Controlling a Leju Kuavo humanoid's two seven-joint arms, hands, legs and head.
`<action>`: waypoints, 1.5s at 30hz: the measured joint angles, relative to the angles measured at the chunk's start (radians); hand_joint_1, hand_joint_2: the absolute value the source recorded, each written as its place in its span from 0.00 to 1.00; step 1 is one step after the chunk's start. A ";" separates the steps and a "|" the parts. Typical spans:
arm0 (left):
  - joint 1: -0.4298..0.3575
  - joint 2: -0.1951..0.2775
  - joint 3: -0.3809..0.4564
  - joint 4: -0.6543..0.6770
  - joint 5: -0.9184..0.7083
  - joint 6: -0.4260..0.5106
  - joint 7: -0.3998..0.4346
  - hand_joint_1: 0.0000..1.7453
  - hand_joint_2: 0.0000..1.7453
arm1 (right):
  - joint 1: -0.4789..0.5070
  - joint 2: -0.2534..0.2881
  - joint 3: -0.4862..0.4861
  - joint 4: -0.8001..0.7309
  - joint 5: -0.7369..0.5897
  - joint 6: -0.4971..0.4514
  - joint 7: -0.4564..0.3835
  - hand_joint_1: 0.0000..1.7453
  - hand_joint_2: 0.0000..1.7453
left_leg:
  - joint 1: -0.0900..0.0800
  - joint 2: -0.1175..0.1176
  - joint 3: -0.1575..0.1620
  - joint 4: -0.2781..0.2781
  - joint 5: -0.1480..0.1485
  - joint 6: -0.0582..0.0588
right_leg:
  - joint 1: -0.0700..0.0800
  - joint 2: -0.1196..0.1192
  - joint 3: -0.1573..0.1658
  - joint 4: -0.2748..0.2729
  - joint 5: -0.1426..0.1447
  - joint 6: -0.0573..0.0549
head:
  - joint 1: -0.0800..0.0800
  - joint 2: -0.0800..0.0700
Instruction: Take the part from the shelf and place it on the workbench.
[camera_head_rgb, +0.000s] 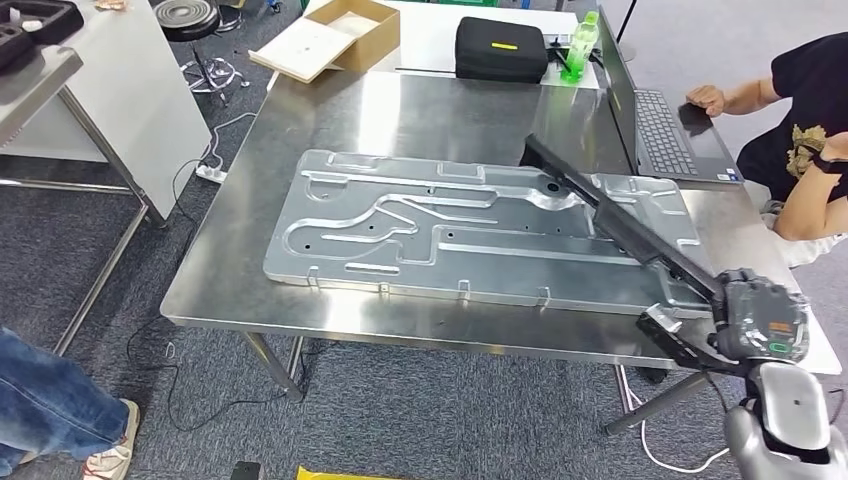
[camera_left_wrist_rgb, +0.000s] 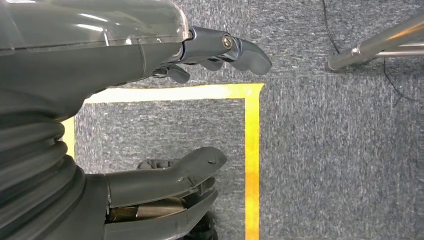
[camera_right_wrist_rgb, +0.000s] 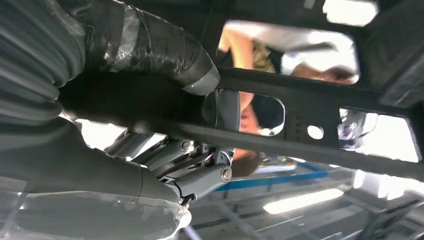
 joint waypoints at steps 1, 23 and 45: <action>0.000 0.000 -0.002 0.000 -0.002 0.002 -0.001 0.00 1.00 | -0.001 0.000 0.012 0.005 0.005 0.001 0.003 1.00 1.00 | 0.000 0.000 -0.001 -0.002 0.004 0.006 | -0.001 -0.002 -0.016 0.036 -0.024 0.002 | 0.000 0.000; 0.006 0.001 -0.016 0.000 0.001 -0.108 -0.001 0.00 1.00 | -0.064 0.017 0.140 0.084 0.073 0.016 0.030 0.00 0.00 | -0.007 0.003 -0.082 0.167 -0.049 -0.032 | 0.013 -0.010 0.004 -0.020 0.019 -0.052 | -0.001 0.000; 0.004 0.006 -0.023 0.000 0.018 -0.095 0.022 0.00 1.00 | -0.048 0.032 0.152 0.100 0.036 0.010 0.028 0.00 0.00 | -0.014 0.000 0.003 -0.007 -0.005 -0.017 | 0.004 -0.007 -0.013 -0.021 0.030 -0.026 | 0.000 0.000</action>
